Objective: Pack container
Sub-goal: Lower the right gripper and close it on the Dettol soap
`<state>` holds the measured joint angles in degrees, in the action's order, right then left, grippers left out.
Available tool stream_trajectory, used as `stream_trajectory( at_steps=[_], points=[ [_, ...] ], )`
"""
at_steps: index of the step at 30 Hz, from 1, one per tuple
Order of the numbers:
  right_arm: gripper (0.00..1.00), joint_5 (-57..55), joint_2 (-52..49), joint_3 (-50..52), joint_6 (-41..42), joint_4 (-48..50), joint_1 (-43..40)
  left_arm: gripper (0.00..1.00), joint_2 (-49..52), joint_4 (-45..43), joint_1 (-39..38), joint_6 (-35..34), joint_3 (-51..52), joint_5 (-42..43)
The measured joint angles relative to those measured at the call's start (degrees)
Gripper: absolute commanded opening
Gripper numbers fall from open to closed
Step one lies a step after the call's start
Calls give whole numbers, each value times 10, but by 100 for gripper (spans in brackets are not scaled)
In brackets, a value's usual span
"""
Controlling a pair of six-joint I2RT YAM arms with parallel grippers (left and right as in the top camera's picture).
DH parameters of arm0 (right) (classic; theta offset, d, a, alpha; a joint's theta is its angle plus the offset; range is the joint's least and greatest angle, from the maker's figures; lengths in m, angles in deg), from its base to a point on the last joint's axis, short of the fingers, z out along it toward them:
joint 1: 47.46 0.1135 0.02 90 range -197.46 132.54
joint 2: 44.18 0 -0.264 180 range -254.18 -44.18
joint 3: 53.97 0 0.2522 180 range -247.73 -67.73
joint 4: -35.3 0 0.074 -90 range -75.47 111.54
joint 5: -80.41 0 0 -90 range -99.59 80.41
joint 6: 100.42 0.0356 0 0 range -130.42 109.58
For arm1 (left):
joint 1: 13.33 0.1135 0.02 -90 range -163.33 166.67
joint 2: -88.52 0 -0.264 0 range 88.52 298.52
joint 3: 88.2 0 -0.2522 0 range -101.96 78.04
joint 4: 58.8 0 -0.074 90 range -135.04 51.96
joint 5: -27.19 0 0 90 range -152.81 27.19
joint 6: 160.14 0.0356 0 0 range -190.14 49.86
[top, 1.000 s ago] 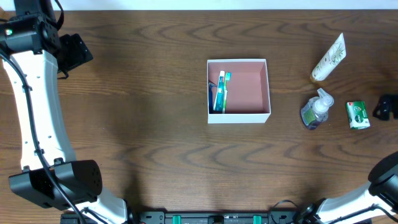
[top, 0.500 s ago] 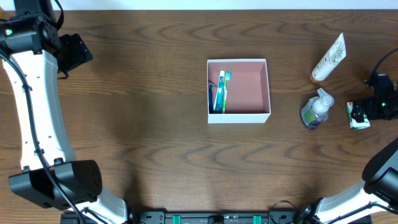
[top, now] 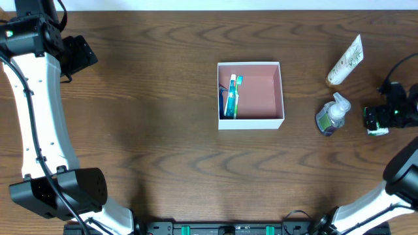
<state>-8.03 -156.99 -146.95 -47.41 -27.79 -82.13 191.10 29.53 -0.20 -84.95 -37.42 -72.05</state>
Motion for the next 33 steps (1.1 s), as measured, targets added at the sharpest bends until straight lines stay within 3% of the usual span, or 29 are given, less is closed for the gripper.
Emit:
stream_trajectory(
  at_steps=[8, 26, 30, 31, 33],
  points=[
    [99, 2, -19, 3, 17, 45, 4, 98, 0, 0, 0, 0, 0, 0],
    [99, 15, -50, 2, 34, 47, 9, 98, 0, 0, 0, 0, 0, 0],
    [86, 15, -50, 2, 35, 47, 9, 98, 0, 0, 0, 0, 0, 0],
    [68, 15, -50, 2, 35, 47, 9, 98, 0, 0, 0, 0, 0, 0],
    [56, 14, -50, 2, 38, 47, 9, 98, 0, 0, 0, 0, 0, 0]
  ],
)
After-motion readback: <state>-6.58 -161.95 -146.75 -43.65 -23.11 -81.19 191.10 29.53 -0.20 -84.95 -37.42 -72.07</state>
